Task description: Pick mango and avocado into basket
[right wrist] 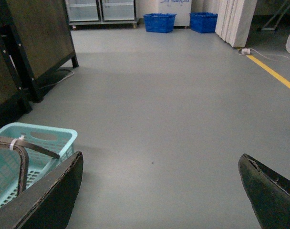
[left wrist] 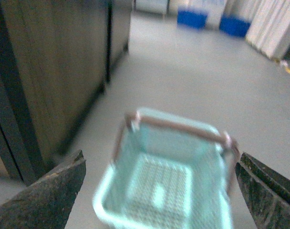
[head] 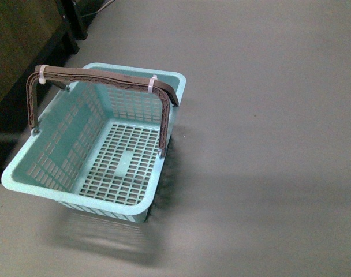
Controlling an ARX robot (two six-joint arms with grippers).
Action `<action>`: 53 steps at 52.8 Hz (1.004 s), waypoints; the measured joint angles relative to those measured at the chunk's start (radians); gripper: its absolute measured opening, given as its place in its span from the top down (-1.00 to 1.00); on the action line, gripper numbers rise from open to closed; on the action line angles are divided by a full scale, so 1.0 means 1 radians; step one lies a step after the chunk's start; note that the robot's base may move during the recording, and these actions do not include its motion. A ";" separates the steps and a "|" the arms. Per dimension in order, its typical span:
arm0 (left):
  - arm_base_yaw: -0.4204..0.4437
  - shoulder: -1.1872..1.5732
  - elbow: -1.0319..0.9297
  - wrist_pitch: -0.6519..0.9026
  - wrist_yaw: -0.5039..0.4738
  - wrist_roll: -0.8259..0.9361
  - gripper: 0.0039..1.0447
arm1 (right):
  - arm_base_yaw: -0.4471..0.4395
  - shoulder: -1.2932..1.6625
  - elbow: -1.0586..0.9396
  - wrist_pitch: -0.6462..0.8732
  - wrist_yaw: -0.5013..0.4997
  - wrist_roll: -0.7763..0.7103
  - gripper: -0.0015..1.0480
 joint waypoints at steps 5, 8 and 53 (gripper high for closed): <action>0.130 0.223 0.073 -0.173 0.194 -0.390 -0.84 | 0.000 0.000 0.000 0.000 -0.002 0.000 -0.83; 0.185 0.310 0.084 -0.103 0.277 -0.581 -0.84 | 0.000 0.000 0.000 0.000 -0.002 0.000 -0.83; -0.228 1.907 0.746 0.718 -0.111 -1.196 -0.84 | 0.000 0.000 0.000 0.000 -0.002 0.000 -0.83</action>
